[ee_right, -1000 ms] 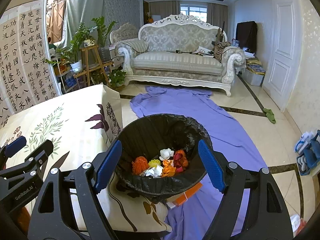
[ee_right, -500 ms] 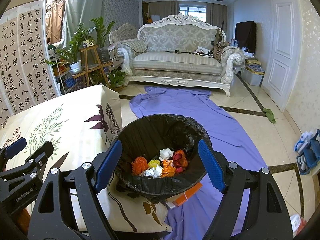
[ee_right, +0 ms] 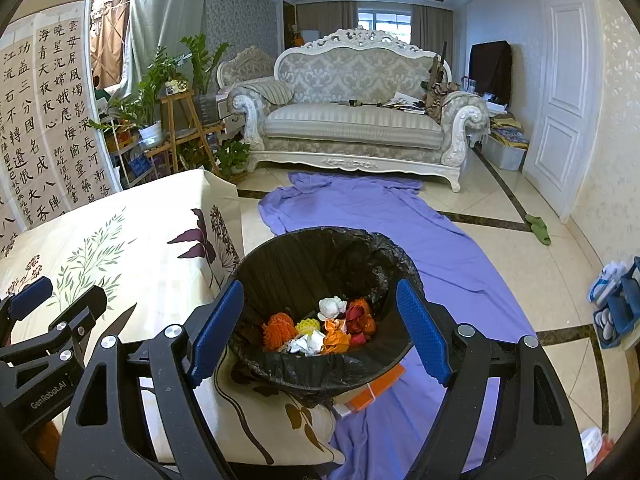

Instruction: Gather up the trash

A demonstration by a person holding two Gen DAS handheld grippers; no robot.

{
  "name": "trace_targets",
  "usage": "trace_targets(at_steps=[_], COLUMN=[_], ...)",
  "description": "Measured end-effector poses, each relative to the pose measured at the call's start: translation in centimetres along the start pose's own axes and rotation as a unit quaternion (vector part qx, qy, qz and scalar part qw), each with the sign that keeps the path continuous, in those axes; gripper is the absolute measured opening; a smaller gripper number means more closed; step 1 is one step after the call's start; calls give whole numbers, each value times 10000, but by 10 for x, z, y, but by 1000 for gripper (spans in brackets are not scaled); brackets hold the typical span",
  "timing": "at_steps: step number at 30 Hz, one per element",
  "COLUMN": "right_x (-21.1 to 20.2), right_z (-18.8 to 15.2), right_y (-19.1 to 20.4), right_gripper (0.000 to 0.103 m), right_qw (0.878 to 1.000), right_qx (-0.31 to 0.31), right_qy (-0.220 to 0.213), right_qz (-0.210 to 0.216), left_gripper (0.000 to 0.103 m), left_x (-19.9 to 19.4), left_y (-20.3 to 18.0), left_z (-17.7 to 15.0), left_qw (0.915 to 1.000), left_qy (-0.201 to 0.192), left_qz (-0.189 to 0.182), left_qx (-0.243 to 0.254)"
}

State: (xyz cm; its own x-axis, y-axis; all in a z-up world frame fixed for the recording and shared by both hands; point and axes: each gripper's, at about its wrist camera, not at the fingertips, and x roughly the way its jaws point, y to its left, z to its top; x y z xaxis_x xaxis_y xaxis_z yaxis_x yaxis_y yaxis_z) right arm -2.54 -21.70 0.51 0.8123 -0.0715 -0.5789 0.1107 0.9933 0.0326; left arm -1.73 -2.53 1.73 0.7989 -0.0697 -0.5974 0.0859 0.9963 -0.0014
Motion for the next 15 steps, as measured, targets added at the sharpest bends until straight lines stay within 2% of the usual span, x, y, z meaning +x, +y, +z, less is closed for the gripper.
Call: trace_targets(at_steps=[15], right_x=[0], right_z=[0], right_y=[0], right_gripper=[77], right_qw=[10000], right_qx=[6], right_qy=[2], right_qz=[-10], left_gripper=[85], left_x=[1], left_y=[-2], left_z=[0], left_qw=[10000], left_qy=[11], left_qz=[-5], left_qx=[-2])
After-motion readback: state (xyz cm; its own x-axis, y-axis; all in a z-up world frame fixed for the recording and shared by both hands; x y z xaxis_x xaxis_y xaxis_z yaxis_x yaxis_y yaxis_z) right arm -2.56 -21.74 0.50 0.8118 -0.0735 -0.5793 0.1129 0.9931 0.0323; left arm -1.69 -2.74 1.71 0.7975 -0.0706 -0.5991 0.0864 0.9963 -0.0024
